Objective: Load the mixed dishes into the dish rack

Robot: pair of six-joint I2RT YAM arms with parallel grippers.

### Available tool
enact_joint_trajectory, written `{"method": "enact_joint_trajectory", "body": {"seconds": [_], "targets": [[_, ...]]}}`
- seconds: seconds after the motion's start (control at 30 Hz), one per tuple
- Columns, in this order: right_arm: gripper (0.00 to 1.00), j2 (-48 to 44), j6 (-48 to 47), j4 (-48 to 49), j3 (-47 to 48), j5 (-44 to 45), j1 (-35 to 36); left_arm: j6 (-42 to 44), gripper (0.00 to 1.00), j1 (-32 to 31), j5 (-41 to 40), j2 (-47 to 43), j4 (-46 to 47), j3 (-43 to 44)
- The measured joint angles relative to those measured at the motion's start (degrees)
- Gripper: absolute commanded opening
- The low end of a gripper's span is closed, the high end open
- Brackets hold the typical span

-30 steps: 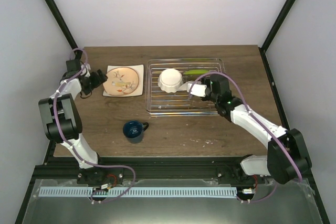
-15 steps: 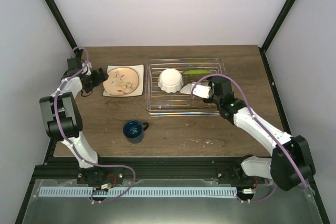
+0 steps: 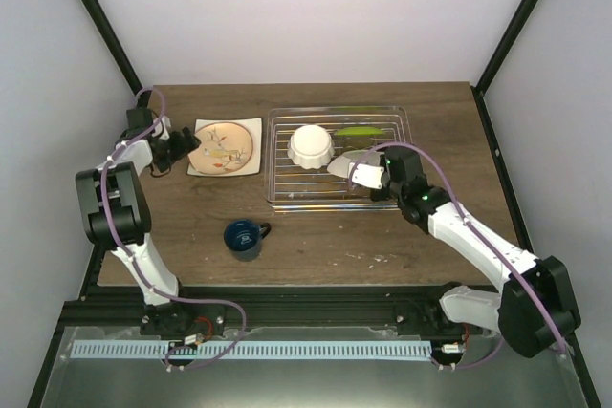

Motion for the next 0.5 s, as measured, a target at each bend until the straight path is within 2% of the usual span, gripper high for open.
{"method": "enact_joint_trajectory", "body": {"seconds": [0.27, 0.4, 0.5], "targets": [[1.0, -0.5, 2.3, -3.3, 0.1, -1.6, 2.1, 0.3, 1.0, -0.3, -0.2, 2.3, 0.8, 0.9], [0.95, -0.8, 6.0, -6.0, 1.8, -4.5, 5.0, 0.5, 1.0, -0.7, -1.0, 4.4, 0.9, 2.1], [0.91, -0.6, 9.6, -6.8, 4.6, -6.1, 8.2, 0.5, 0.91, -1.1, -1.6, 6.0, 1.0, 3.2]]}}
